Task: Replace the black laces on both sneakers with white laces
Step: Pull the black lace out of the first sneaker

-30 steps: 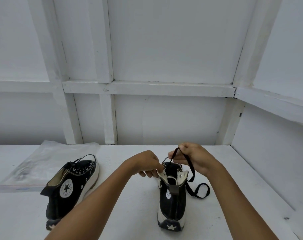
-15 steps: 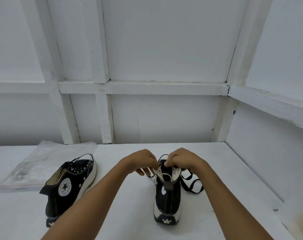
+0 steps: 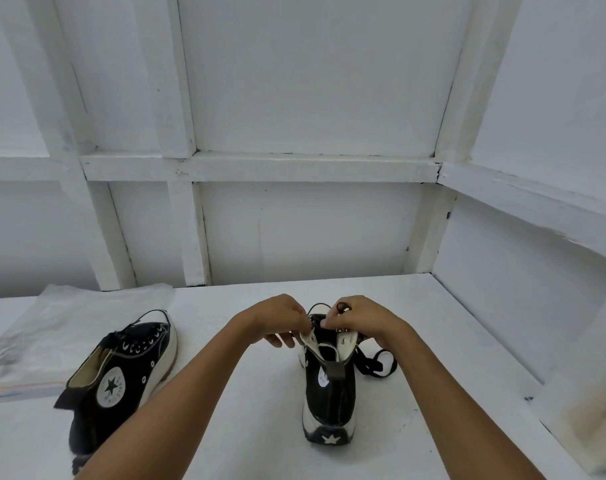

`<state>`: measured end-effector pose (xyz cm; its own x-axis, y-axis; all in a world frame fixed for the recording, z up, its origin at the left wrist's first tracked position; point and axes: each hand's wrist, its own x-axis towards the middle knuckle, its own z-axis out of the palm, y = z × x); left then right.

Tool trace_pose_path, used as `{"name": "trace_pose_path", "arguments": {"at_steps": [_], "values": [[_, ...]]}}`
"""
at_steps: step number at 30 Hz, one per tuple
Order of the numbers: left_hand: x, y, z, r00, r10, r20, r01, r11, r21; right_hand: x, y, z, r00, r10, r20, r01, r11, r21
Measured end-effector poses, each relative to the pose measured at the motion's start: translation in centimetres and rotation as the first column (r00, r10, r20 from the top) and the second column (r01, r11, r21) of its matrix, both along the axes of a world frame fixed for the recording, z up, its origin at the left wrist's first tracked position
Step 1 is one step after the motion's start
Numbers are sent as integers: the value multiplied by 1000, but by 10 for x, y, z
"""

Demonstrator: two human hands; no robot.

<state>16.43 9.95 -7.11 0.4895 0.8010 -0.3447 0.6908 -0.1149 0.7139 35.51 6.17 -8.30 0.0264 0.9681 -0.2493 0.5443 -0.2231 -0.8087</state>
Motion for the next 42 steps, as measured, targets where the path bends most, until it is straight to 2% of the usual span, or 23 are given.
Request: {"name": "trace_pose_path", "arguments": {"at_steps": [4, 8, 10, 12, 16, 18, 20, 22, 25, 30, 32, 35, 38, 40, 42], "values": [[0, 5, 0, 999, -43, -26, 43, 999, 16, -3, 3, 3, 993, 30, 116, -16, 992, -121], [0, 7, 2, 996, -83, -40, 84, 996, 28, -6, 4, 8, 997, -34, 63, 37, 998, -45], [0, 10, 3, 993, -106, -48, 107, 994, 32, -8, 4, 11, 994, -92, -50, 92, 996, -11], [0, 12, 4, 990, -126, -56, 128, 991, 32, -9, 3, 11, 960, -146, -239, 150, 989, 0], [0, 17, 3, 985, -158, -64, 161, 986, 35, -10, 2, 7, 758, -216, -615, 258, 966, -21], [1, 18, 4, 982, -175, -73, 178, 983, 39, -6, 2, 5, 670, -278, -688, 352, 935, -34], [3, 19, 4, 978, -192, -85, 196, 980, 43, -1, 3, 3, 667, -339, -663, 448, 894, -6], [5, 20, 5, 973, -207, -102, 213, 976, 48, 5, 3, 2, 705, -390, -592, 520, 852, 58], [7, 23, 7, 965, -230, -126, 238, 970, 56, 15, 4, 2, 714, -425, -556, 581, 803, 133], [10, 28, 9, 961, -229, -155, 243, 967, 82, 31, 11, -1, 787, -453, -420, 588, 758, 284], [12, 29, 9, 959, -224, -172, 242, 966, 93, 38, 14, -3, 829, -462, -314, 550, 774, 314], [15, 29, 10, 958, -215, -192, 238, 965, 107, 42, 15, -3, 877, -446, -180, 481, 831, 281], [17, 31, 12, 958, -203, -200, 232, 964, 132, 38, 10, 4, 922, -370, -111, 386, 898, 213], [20, 33, 12, 960, -200, -195, 234, 957, 172, 34, 3, 12, 979, -200, -32, 201, 978, 58], [25, 33, 11, 962, -218, -163, 251, 940, 229, 29, -2, 18, 998, -18, 67, 26, 992, -124]]}}
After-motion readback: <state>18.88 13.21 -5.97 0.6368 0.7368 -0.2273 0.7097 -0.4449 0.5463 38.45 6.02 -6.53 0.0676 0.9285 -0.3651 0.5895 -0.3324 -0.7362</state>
